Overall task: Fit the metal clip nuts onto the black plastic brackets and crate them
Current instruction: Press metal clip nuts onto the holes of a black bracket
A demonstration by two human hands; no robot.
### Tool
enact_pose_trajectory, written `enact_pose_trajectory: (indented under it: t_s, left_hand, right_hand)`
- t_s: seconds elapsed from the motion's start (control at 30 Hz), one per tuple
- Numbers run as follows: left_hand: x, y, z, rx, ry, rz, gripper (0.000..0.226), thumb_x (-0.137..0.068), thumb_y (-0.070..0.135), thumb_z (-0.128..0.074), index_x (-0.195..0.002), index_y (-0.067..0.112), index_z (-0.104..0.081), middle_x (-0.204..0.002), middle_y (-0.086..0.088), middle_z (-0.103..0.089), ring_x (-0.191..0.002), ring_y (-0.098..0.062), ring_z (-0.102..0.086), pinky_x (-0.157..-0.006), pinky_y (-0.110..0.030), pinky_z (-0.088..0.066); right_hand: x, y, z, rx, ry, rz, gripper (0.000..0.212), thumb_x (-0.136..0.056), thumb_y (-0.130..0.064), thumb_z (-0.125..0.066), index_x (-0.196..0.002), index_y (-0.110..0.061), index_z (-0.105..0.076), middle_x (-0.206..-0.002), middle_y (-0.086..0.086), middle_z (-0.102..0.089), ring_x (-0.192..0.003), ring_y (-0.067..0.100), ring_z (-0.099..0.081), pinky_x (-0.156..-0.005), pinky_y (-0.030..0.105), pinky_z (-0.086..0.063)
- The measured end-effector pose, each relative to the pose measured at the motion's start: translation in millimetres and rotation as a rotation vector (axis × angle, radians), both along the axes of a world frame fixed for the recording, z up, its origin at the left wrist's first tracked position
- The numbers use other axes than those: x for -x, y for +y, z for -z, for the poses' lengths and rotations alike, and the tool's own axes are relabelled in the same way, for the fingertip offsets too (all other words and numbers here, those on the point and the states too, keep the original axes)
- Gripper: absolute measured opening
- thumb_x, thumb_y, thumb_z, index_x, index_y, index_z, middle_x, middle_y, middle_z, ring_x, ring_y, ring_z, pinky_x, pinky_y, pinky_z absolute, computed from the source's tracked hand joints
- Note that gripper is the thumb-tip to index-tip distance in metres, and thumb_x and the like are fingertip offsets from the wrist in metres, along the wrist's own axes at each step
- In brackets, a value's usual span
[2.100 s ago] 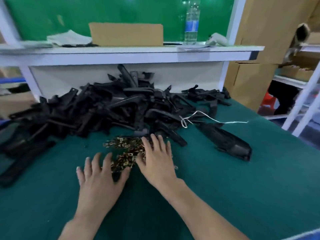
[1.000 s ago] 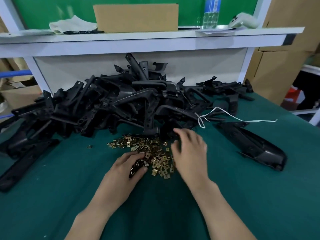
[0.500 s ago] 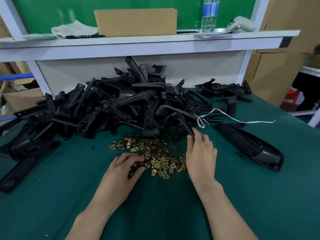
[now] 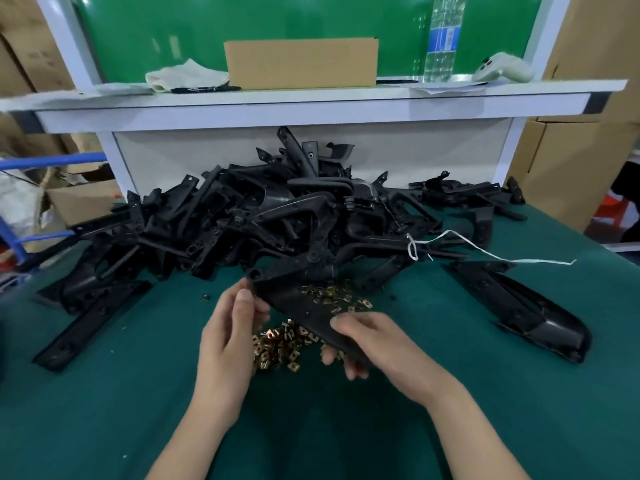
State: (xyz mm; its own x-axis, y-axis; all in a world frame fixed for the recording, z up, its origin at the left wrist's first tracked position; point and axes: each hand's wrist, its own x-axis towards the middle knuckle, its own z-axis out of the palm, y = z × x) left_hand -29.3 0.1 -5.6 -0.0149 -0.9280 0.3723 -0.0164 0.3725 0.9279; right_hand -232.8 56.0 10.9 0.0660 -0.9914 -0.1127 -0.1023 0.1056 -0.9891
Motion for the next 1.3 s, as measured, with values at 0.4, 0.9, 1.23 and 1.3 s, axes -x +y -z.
enact_pose_trajectory:
  t_s: [0.4, 0.9, 1.23, 1.3]
  left_hand:
    - [-7.8, -4.8, -6.4, -0.125, 0.01, -0.022, 0.046, -0.087, 0.062, -0.051, -0.068, 0.021, -0.06, -0.066, 0.002, -0.062, -0.065, -0.018, -0.059, -0.072, -0.038, -0.048]
    - [19.4, 24.0, -0.5, -0.277, -0.23, 0.641, 0.025, -0.097, 0.032, -0.054, -0.097, 0.007, -0.05, -0.093, -0.01, -0.077, -0.072, -0.019, -0.067, -0.062, -0.025, -0.048]
    - [20.6, 32.3, 0.9, -0.141, -0.446, 0.607, 0.043, -0.089, 0.068, -0.05, -0.091, 0.027, -0.062, -0.083, 0.003, -0.074, -0.065, -0.006, -0.058, -0.062, -0.019, -0.046]
    - [15.5, 25.2, 7.0, 0.015, -0.53, 0.39, 0.046, -0.092, 0.075, -0.04, -0.09, 0.035, -0.061, -0.077, 0.012, -0.067, -0.063, 0.0, -0.053, -0.057, -0.018, -0.04]
  right_hand:
    - [8.9, -3.6, 1.0, 0.014, -0.194, 0.074, 0.031, -0.104, -0.045, -0.045, -0.115, -0.033, -0.071, -0.095, 0.017, -0.076, -0.061, 0.02, -0.065, -0.048, 0.025, -0.045]
    - [13.6, -18.3, 3.8, 0.152, -0.692, 0.501, 0.039, -0.102, -0.049, -0.043, -0.113, -0.02, -0.067, -0.092, 0.003, -0.073, -0.085, 0.017, -0.068, -0.081, 0.035, -0.052]
    - [18.1, -23.3, 8.6, 0.137, -1.152, 0.532, 0.043, -0.085, -0.066, -0.063, -0.074, -0.025, -0.065, -0.063, -0.008, -0.038, -0.051, 0.012, -0.038, -0.053, 0.027, -0.045]
    - [19.6, -25.7, 11.8, 0.109, -1.172, 0.585, 0.042, -0.082, -0.065, -0.066, -0.07, -0.025, -0.064, -0.061, -0.009, -0.037, -0.049, 0.012, -0.037, -0.05, 0.026, -0.043]
